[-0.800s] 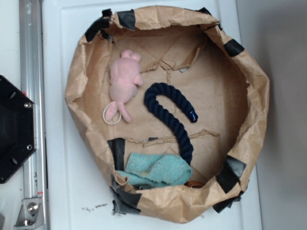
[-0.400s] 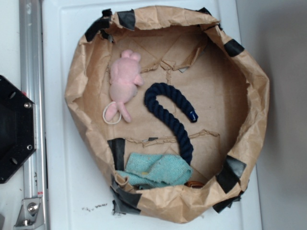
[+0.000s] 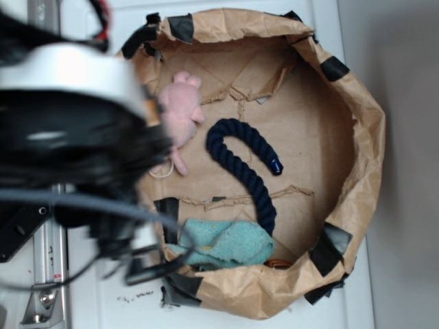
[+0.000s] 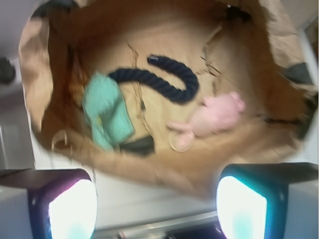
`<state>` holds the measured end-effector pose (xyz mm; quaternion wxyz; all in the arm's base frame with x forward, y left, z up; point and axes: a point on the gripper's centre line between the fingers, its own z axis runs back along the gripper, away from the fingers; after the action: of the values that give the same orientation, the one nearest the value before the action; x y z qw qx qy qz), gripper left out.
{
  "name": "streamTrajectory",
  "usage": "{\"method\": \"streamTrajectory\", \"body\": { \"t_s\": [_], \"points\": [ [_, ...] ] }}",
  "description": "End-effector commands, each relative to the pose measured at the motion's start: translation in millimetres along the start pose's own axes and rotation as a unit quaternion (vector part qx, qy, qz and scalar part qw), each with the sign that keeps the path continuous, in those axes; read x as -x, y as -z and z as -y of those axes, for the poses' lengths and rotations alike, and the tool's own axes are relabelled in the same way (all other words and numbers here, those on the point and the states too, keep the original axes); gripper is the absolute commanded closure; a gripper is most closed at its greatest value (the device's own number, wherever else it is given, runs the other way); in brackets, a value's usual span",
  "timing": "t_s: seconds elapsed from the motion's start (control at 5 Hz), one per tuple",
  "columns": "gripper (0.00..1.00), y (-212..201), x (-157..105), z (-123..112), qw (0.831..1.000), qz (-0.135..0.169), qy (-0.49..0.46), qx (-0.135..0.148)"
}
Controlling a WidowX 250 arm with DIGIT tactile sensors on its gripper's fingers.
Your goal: Grab the blue cloth.
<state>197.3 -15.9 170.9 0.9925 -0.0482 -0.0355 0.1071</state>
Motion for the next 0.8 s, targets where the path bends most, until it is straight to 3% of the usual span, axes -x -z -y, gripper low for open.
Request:
{"method": "streamTrajectory", "body": {
  "t_s": [0.0, 0.2, 0.4, 0.6],
  "points": [
    [0.0, 47, -40, -5, 0.998, -0.042, -0.05, 0.025],
    [0.0, 73, -44, 1, 0.996, -0.073, -0.051, 0.023],
    [0.0, 98, -47, 16, 0.994, -0.095, -0.043, 0.039],
    [0.0, 106, -40, 35, 0.989, -0.111, -0.013, 0.096]
  ]
}}
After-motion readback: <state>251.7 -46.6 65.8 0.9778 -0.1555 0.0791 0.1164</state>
